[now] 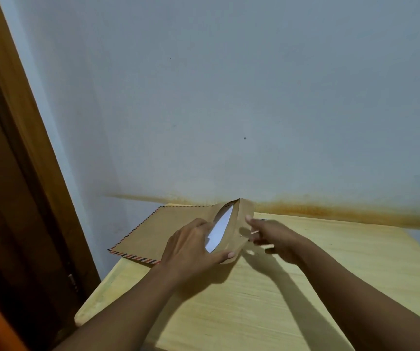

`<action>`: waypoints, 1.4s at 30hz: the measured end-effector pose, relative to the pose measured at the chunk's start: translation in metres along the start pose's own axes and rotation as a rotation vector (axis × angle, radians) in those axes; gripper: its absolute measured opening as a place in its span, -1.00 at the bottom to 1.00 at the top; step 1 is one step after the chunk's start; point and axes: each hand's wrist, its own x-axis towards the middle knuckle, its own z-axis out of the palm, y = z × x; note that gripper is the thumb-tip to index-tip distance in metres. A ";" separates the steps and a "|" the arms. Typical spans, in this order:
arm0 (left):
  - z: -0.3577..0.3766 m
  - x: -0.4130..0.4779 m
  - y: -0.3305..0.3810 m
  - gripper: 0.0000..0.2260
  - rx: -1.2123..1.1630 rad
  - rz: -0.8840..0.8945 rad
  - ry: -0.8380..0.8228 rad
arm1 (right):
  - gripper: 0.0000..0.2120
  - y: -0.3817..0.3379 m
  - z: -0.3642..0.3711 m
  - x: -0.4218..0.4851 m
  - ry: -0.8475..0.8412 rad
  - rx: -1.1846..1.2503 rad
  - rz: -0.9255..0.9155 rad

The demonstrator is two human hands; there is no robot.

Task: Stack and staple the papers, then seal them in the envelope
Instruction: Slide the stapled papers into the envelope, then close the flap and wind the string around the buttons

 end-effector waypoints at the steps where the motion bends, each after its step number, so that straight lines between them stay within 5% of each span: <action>1: 0.001 -0.001 0.001 -0.30 -0.008 -0.002 -0.013 | -0.61 0.007 0.003 -0.003 -0.090 -0.009 -0.010; 6: 0.006 -0.014 0.009 -0.31 -0.018 0.057 -0.119 | -0.78 0.015 0.005 -0.017 -0.161 0.073 -0.166; 13: 0.008 -0.032 0.032 -0.29 -0.274 -0.095 -0.351 | -0.82 0.011 -0.002 -0.039 -0.199 -0.298 -0.129; 18: 0.018 -0.035 0.028 -0.69 -0.285 -0.106 -0.453 | -0.84 0.011 -0.002 -0.044 -0.237 -0.468 -0.219; 21: 0.015 -0.037 0.024 -0.56 -0.345 -0.079 -0.536 | -0.84 0.008 0.007 -0.040 -0.211 -0.603 -0.300; 26: 0.020 -0.039 0.012 -0.71 -0.299 -0.171 -0.475 | -0.85 0.006 0.033 -0.026 -0.185 -0.820 -0.387; 32: 0.029 -0.049 -0.007 -0.03 0.094 -0.271 -0.564 | -0.85 0.017 0.058 -0.009 -0.270 -0.975 -0.414; 42: 0.029 -0.044 -0.033 0.00 -0.076 -0.141 -0.652 | -0.89 0.010 0.064 -0.007 -0.362 -1.038 -0.464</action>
